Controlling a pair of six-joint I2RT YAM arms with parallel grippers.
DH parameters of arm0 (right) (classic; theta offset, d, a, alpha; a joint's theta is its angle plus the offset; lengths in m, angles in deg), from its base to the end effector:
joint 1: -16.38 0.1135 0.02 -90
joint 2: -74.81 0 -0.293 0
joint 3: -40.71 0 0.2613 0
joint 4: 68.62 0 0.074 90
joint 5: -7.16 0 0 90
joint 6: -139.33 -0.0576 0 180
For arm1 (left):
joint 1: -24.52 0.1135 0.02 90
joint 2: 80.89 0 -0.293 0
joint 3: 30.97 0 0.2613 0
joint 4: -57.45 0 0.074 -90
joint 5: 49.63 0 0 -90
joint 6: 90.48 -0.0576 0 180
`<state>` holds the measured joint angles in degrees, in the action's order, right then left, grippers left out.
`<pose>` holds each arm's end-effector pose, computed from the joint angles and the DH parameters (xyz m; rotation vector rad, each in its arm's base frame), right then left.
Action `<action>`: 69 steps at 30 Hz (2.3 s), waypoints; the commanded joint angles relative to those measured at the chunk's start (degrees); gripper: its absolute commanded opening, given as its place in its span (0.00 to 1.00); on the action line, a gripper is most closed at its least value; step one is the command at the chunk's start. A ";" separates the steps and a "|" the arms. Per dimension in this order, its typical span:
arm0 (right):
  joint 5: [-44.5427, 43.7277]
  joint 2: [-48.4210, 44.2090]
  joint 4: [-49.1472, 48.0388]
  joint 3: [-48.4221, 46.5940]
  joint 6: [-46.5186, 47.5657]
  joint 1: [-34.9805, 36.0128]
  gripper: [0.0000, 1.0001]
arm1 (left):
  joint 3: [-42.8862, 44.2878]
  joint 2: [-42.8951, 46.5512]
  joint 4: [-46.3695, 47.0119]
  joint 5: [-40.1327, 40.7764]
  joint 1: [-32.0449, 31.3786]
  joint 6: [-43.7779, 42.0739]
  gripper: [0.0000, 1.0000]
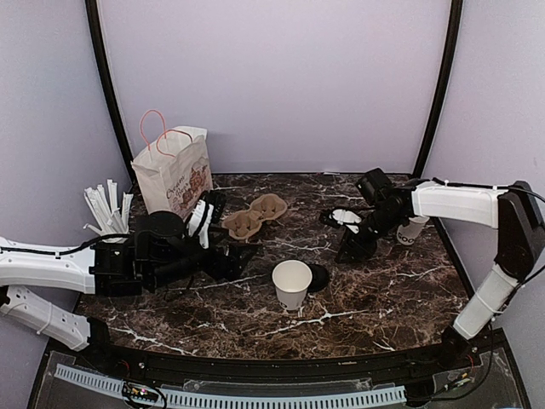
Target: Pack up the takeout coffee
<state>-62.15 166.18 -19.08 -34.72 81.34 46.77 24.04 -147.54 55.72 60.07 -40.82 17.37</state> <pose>0.2755 0.1852 0.2183 -1.4742 2.2297 0.4793 0.1364 -0.2505 0.3001 0.5079 1.7791 -0.7235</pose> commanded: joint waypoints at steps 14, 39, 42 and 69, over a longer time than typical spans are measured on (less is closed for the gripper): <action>-0.54 13.73 2.95 -12.20 -2.14 10.39 0.76 | -3.20 7.02 -6.48 3.99 0.57 5.75 0.89; -13.31 18.00 1.40 -11.10 -2.13 15.67 0.83 | -2.66 4.58 -5.97 2.82 0.61 5.53 0.89; -14.45 18.53 1.13 -11.06 -2.34 16.02 0.81 | -2.85 4.67 -5.88 2.89 0.59 5.62 0.89; -20.49 13.10 -2.43 -10.33 -2.64 16.28 0.84 | -5.52 7.01 -3.59 3.19 0.58 5.29 0.89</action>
<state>-81.56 182.23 -19.65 -45.80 79.02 62.79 20.00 -142.58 50.15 63.28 -40.54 22.79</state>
